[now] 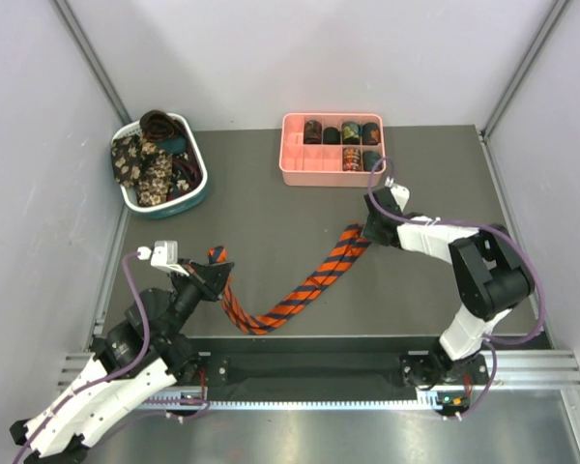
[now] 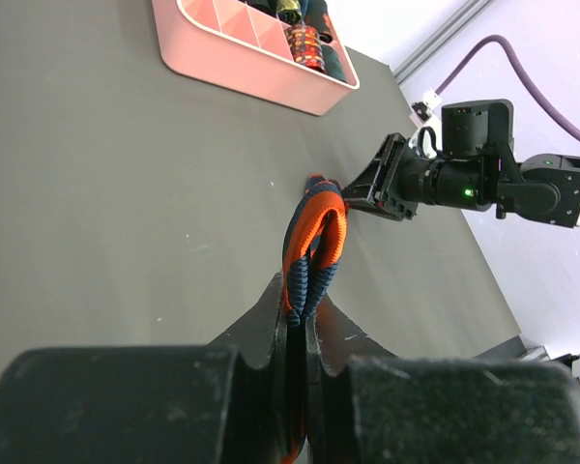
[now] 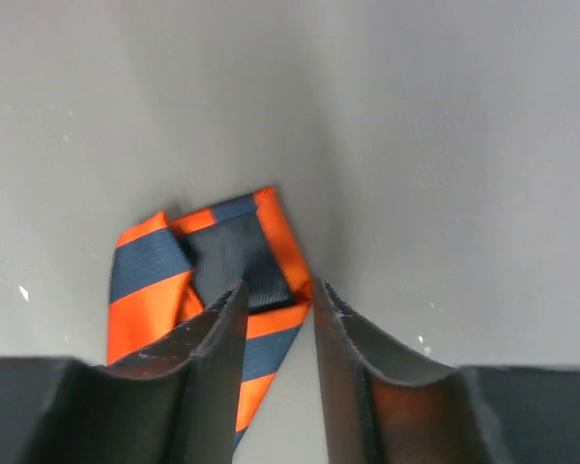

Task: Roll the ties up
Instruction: Flatten the tie

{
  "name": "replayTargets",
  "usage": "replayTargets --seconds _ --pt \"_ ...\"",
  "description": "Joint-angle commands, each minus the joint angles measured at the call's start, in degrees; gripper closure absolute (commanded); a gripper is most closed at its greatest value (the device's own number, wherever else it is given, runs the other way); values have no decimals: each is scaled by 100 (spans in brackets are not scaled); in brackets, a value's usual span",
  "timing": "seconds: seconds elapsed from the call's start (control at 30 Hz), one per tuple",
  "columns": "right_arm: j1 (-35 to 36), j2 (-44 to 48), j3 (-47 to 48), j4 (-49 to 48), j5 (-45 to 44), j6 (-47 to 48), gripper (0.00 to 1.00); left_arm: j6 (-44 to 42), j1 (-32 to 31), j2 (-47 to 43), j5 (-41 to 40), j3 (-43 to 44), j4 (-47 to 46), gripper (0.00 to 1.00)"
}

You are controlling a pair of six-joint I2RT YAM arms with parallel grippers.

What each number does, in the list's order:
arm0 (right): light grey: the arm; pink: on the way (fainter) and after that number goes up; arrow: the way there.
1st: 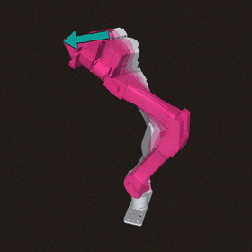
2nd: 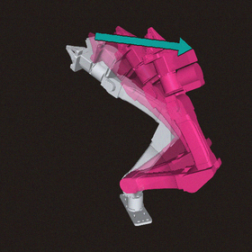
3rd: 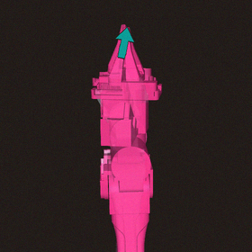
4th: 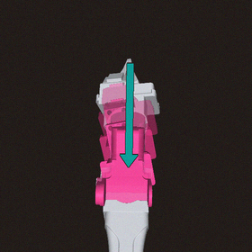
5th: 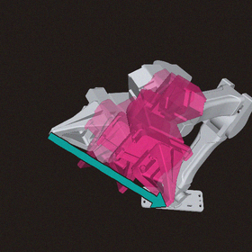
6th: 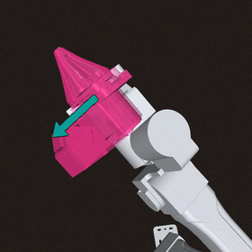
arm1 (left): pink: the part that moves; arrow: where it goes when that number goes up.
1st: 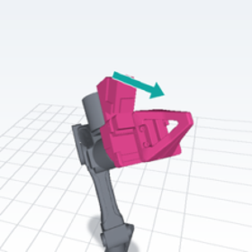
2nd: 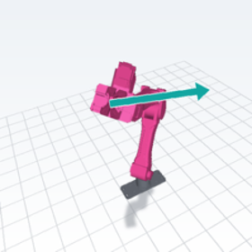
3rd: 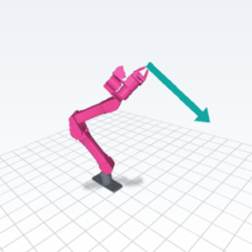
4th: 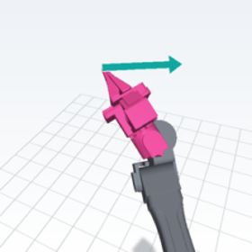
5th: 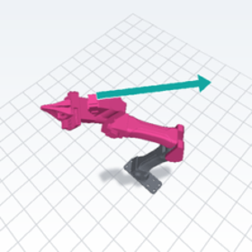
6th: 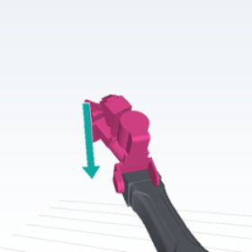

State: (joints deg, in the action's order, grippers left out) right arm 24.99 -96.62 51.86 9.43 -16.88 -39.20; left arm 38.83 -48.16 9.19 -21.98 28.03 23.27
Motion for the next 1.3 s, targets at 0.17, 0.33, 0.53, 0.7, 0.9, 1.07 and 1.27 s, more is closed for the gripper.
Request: replayTargets --seconds 0.17,0.33,0.53,0.7,0.9,1.07,1.27 --pt "111 -165 17 208 -25 61 100 -60 -18 -40 -26 71 -86 100" --pt "-91 -112 255 331 185 281 100 -33 -18 -58 -96 71 -42 100" --pt "-757 47 369 235 528 562 100 -7 -18 -49 -79 -43 -103 92" --pt "-1479 20 702 243 958 791 100 -112 -9 -23 -17 -131 -252 52" --pt "-2682 -374 1738 418 1512 809 100 -288 -18 240 -87 -237 -586 12" --pt "-3395 -1059 2995 683 1609 642 100 -306 -18 882 -368 -132 -648 11" --pt "-3826 -1667 4034 1280 1724 677 35 -288 -18 1348 -439 -43 -718 10"
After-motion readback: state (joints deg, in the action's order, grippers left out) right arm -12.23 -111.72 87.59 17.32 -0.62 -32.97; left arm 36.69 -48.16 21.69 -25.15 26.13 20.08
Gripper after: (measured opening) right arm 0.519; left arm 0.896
